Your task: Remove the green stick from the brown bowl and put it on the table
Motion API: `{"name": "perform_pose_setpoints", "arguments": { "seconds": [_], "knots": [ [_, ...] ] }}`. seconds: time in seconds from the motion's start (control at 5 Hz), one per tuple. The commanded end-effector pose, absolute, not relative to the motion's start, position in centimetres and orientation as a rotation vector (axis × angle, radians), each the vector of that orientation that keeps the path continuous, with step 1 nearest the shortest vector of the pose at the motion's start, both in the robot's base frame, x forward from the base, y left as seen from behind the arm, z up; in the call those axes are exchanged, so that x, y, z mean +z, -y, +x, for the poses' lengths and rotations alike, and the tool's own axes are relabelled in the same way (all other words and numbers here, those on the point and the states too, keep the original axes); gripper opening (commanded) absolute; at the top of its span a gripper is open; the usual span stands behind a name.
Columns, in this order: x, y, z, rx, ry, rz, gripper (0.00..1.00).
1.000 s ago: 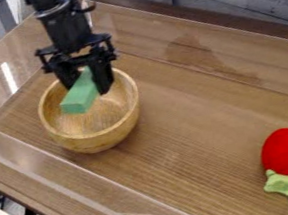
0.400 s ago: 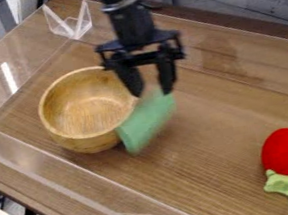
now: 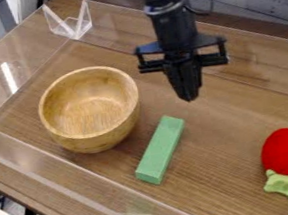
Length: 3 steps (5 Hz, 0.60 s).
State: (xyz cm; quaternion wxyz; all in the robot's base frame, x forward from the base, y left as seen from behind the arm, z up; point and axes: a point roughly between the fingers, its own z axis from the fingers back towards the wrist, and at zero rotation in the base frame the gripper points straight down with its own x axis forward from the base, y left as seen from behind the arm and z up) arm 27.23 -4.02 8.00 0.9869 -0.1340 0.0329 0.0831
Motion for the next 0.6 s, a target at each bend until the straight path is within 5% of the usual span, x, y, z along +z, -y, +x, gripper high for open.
{"name": "perform_pose_setpoints", "arguments": {
  "seconds": [0.0, 0.4],
  "knots": [
    [7.7, 3.6, 28.1, 0.156, -0.017, -0.254, 0.0],
    [7.0, 6.5, 26.5, 0.134, -0.01, -0.227, 0.0]
  ]
}}
